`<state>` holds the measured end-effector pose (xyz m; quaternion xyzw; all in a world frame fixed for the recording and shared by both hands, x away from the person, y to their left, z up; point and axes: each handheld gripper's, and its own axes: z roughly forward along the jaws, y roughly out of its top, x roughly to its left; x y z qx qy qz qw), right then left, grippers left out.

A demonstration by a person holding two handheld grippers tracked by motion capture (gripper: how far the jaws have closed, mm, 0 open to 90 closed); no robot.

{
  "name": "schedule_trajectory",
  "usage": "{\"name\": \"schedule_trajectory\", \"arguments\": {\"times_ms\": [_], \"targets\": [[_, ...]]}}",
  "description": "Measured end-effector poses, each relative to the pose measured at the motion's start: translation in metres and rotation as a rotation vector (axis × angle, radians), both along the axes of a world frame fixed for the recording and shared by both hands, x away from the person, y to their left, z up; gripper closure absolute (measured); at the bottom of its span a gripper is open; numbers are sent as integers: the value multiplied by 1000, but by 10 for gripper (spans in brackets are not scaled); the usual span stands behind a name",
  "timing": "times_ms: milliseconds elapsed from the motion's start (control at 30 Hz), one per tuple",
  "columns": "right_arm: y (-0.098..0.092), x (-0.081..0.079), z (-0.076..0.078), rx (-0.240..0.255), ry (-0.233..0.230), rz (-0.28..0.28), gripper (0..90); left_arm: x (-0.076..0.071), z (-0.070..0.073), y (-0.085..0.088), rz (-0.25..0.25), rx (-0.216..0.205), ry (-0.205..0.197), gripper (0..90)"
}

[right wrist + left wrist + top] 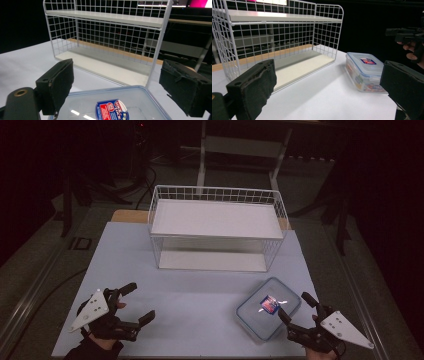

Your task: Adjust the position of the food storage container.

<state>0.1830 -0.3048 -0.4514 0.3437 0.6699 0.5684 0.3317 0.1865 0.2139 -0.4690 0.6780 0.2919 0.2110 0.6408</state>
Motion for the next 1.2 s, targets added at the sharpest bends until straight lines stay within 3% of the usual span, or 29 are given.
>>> {"name": "schedule_trajectory", "arguments": {"times_ms": [167, 267, 367, 400, 433, 500, 567, 667, 700, 767, 833, 867, 933, 967, 1067, 1200], "targets": [[2, 2, 3, -3, -2, 17, 118, 1, -1, 2, 9, 6, 10, 7], [3, 5, 7, -29, 13, 75, 118, 2, -3, 5, 9, 0, 28, 7], [3, 4, 10, -34, 4, 83, 117, 2, -2, 5, 10, -5, 27, 7], [2, 6, 14, -30, 36, 103, 109, 2, -2, 5, 10, -4, 24, 7], [2, 7, 16, -26, 48, 82, 109, 3, -2, 4, 10, -4, 22, 7], [0, 8, 18, -29, 65, 89, 109, 3, -2, 4, 8, -10, 18, 7], [-6, 7, 21, -27, 101, 138, 127, 3, -2, 3, 7, -7, 10, 7], [-12, 3, 17, -115, 149, 127, 302, 3, -3, 1, 6, -4, 6, 7], [-12, 3, 17, -115, 149, 127, 302, 3, -3, 1, 6, -4, 6, 7], [-19, -2, 8, -147, 192, 148, 547, 2, -3, 0, -2, -3, -1, 7], [-20, -4, 4, -156, 216, 162, 598, 2, -3, 0, -2, -1, -2, 7], [-22, -7, -6, -181, 254, 176, 716, 3, -3, -1, -6, 0, -1, 7], [-23, -8, -14, -195, 283, 190, 808, 4, -4, -1, -3, 1, 0, 7], [-23, -8, -14, -195, 283, 190, 808, 4, -4, -1, -3, 1, 0, 7], [-21, -10, -29, -238, 352, 237, 899, 4, -4, -2, -6, 1, 2, 7], [-19, -11, -36, -259, 379, 263, 900, 4, -6, -2, -15, 7, 10, 7]]}}
